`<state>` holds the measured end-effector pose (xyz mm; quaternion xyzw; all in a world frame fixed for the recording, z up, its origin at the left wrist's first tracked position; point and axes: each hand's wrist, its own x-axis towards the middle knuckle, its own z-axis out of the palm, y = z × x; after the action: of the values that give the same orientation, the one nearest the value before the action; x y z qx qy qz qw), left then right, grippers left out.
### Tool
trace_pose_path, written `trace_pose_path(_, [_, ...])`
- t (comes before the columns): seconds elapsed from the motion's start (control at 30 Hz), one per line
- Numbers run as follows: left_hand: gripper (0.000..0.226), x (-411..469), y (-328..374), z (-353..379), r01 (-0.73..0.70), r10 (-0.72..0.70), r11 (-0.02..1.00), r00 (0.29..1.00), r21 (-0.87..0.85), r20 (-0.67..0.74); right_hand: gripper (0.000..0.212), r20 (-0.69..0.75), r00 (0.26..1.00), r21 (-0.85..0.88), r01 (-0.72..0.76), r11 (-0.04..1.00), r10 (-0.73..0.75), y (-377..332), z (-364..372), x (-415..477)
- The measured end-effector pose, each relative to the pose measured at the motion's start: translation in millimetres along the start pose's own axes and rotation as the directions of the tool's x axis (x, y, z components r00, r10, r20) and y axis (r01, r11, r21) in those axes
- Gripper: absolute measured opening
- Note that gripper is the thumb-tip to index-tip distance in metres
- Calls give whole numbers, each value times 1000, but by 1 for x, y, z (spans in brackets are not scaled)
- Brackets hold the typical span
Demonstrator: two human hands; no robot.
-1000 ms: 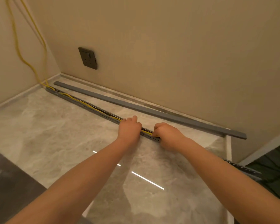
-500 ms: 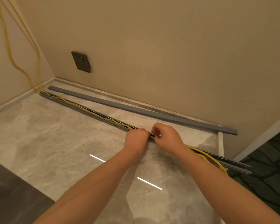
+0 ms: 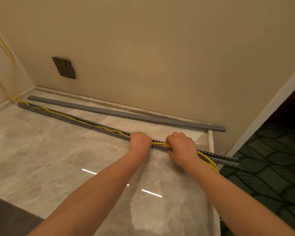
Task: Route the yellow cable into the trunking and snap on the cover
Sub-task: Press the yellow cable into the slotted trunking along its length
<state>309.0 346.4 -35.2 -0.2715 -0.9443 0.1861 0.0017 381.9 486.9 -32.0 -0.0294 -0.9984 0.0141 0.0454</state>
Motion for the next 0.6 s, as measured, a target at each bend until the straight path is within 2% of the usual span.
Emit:
trace_pose_path(0.13, [22, 5, 4, -5, 4, -5, 1000, 999, 25, 46, 17, 86, 993, 60, -85, 995, 80, 10, -6, -2])
trace_pose_path(0.3, [26, 8, 7, -8, 2, -3, 1000, 997, 15, 72, 14, 183, 977, 188, -142, 972, 107, 14, -17, 6])
trace_pose_path(0.47, [25, 7, 6, -7, 2, -5, 999, 998, 34, 64, 13, 176, 982, 392, -132, 910, 67, 24, -27, 10])
trace_pose_path(0.6, [25, 7, 6, -6, -6, 4, 999, 999, 36, 44, 19, 204, 979, 380, -91, 921, 12, 23, -28, 13])
